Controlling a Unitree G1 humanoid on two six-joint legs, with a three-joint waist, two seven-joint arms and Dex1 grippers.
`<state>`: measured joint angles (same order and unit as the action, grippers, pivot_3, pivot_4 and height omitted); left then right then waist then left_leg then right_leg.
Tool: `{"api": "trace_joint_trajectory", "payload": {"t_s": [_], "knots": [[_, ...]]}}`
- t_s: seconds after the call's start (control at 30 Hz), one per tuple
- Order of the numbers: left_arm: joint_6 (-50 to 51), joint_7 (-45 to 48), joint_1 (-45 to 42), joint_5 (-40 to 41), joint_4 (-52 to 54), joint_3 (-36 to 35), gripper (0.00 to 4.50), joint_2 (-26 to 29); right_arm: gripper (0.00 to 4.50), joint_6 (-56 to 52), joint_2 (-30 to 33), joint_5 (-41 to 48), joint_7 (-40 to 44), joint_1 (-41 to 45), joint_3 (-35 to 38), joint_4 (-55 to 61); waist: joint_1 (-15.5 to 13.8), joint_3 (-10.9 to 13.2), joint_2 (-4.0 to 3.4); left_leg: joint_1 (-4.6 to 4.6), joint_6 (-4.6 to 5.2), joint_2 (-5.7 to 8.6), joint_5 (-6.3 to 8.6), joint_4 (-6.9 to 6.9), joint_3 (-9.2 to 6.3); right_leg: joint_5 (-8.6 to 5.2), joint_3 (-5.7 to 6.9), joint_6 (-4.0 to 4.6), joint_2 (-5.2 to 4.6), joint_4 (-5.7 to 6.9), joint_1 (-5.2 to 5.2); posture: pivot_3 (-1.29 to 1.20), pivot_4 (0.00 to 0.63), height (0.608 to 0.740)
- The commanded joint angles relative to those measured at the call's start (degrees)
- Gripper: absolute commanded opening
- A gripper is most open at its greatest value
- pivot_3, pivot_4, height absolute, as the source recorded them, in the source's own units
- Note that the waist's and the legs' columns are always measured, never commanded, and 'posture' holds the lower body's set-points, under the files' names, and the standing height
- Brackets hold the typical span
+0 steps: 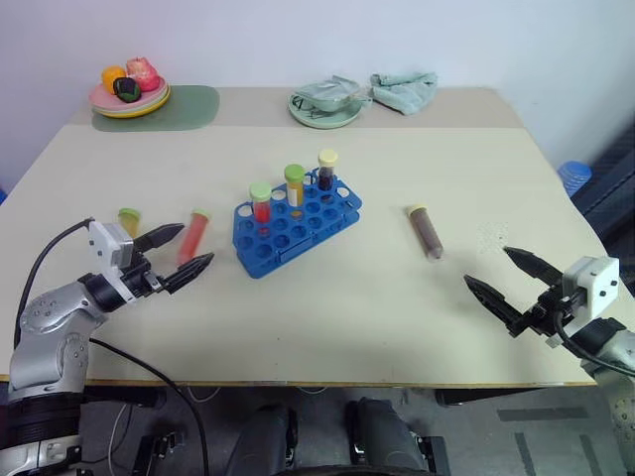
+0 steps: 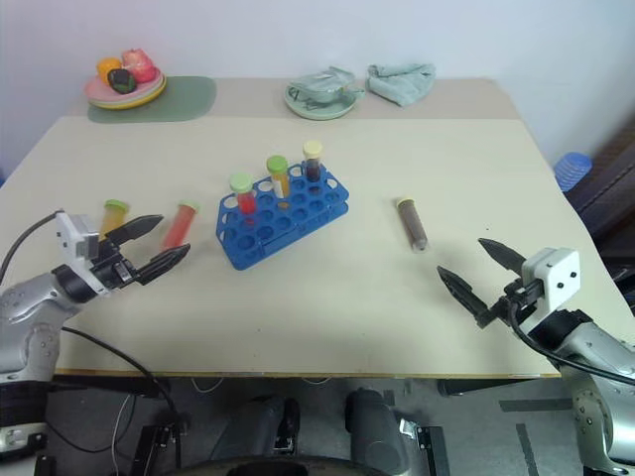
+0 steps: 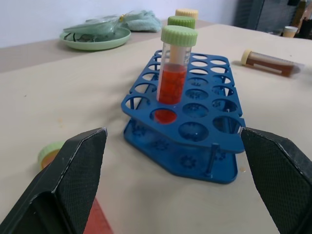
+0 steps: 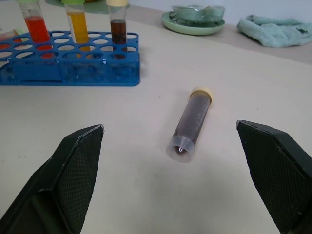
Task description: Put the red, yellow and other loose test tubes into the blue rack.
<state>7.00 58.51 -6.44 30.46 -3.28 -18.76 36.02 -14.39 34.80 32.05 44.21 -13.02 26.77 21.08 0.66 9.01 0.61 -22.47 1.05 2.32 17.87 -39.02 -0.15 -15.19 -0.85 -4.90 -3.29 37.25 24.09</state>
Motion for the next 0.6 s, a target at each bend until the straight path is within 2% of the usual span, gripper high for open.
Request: {"api": "trace_joint_trajectory", "payload": {"t_s": [0.03,0.43,0.6], "knots": [[-0.9,-0.3,0.3,0.1,2.1,-0.3,4.5,0.1,4.45,0.3,0.4,-0.1,-0.4,0.6,-0.1,1.1,0.0,0.0,0.0,0.0,0.0,0.0,0.0,0.0,0.0,0.0,0.0,0.0,0.0,0.0,0.0,0.0,0.15,0.74],[2.3,-0.4,-1.8,3.0,1.2,-0.3,4.5,-0.7,4.45,0.5,0.5,-2.4,-3.3,3.1,-1.5,0.8,0.0,0.0,0.0,0.0,0.0,0.0,0.0,0.0,0.0,0.0,0.0,0.0,0.0,0.0,0.0,0.0,0.15,0.74],[2.0,0.6,-3.0,4.2,1.2,-0.7,4.5,-1.4,4.45,-4.8,5.0,-2.0,-3.0,8.8,-2.9,0.3,0.2,0.0,-0.01,0.0,0.0,0.0,0.0,-0.01,0.01,0.0,0.0,-0.01,0.0,-0.01,0.0,0.0,0.15,0.74]]}}
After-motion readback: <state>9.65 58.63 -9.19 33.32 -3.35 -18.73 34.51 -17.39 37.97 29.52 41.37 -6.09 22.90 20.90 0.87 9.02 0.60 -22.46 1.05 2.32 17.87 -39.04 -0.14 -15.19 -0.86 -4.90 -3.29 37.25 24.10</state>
